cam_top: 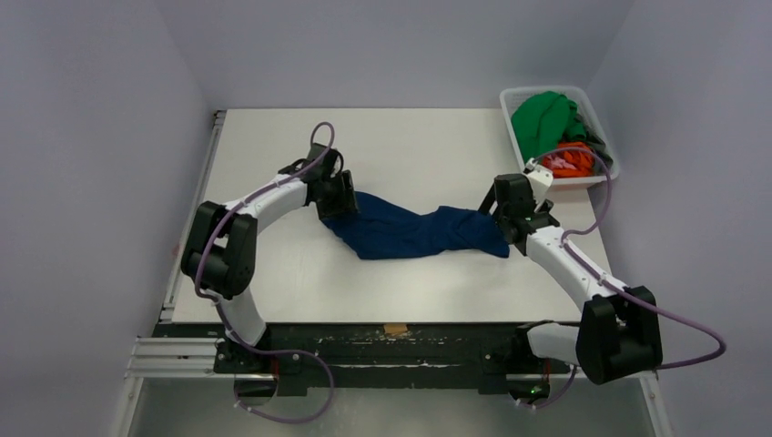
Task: Fold and stack the t-shirts
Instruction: Flatten out the tshirt
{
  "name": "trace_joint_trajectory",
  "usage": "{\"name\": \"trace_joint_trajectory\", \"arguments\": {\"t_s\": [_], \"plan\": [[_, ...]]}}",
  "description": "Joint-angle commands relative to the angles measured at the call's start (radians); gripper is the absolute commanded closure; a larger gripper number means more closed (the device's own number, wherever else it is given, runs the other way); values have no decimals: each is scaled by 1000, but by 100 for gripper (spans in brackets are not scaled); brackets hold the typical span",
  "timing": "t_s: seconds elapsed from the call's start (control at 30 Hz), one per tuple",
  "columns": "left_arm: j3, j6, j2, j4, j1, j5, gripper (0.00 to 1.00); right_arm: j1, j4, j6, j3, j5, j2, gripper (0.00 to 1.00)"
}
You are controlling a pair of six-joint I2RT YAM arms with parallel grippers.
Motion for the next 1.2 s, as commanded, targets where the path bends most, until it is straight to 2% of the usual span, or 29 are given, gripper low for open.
{"name": "trace_joint_trajectory", "arguments": {"t_s": [0.0, 0.2, 0.23, 0.3, 0.57, 0.77, 0.8, 0.93, 1.03, 1.17], "plan": [[71, -4, 22, -5, -11, -16, 47, 0, 18, 44, 12, -23, 42, 10], [101, 1, 20, -25, -19, -40, 67, -1, 3, 50, 26, -26, 76, 11], [103, 3, 17, -26, -20, -46, 76, -1, 0, 54, 25, -26, 78, 11], [106, 6, 12, -28, -21, -47, 100, -1, -6, 59, 24, -28, 80, 11], [-42, -8, -169, 58, -29, -97, 100, -2, 27, 70, 6, -56, 115, 16], [-136, -10, -334, 100, -29, -112, 100, -2, 125, 38, 23, -149, 226, 33], [-146, -9, -350, 107, -29, -112, 100, -2, 127, 37, 32, -177, 245, 38], [-149, -8, -369, 94, -29, -99, 100, -1, 191, 21, 19, -302, 272, 67], [-166, -16, -396, 87, -29, -102, 100, 0, 188, 14, 2, -323, 236, 100], [-191, -22, -471, 75, -29, -112, 100, 0, 158, 5, -24, -328, 95, 100]]}}
